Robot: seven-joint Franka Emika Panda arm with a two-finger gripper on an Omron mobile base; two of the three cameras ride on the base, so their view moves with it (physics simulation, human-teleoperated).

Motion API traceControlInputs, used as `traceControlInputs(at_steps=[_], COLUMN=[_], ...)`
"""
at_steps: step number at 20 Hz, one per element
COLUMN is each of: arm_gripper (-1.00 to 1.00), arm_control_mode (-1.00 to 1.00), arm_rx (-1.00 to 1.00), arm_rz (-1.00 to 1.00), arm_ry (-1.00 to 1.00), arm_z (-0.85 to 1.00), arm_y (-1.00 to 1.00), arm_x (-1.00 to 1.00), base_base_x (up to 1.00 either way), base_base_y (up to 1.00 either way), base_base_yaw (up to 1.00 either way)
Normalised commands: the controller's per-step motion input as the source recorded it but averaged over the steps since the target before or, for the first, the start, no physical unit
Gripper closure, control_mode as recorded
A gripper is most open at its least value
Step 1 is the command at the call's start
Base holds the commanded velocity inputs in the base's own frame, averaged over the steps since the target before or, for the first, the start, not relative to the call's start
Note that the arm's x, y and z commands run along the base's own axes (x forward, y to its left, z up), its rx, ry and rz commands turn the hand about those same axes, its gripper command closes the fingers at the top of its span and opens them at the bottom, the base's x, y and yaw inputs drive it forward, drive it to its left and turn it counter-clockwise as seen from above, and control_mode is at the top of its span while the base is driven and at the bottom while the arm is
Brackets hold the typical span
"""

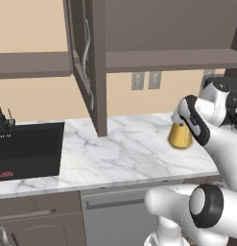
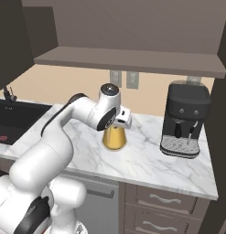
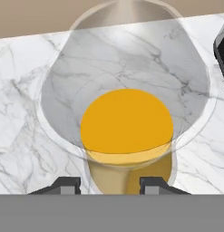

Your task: There is a tray on the dining counter. Grab the cup, mug, and pitcher and place them on the tray. The pitcher may be placed next to the tray if it cannot fit the tray.

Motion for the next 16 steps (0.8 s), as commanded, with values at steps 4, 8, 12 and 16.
traceControlInputs(at_steps=[4,8,12,16], arm_gripper=[1.0,1.0,1.0,1.0], arm_control_mode=[-1.0,-1.0,-1.0,1.0], arm_rx=[0.0,0.0,0.0,0.0], arm_rz=[0.03,0.02,0.0,0.0], arm_ry=[-0.03,0.0,0.0,0.0], arm_z=[0.19,0.16,0.19,0.1], arm_y=[0.0,0.0,0.0,0.0], arm_x=[0.0,0.0,0.0,0.0], base_base_x=[0.0,0.0,0.0,-0.06], base_base_y=[0.0,0.0,0.0,0.0], base_base_yaw=[0.0,0.0,0.0,0.0])
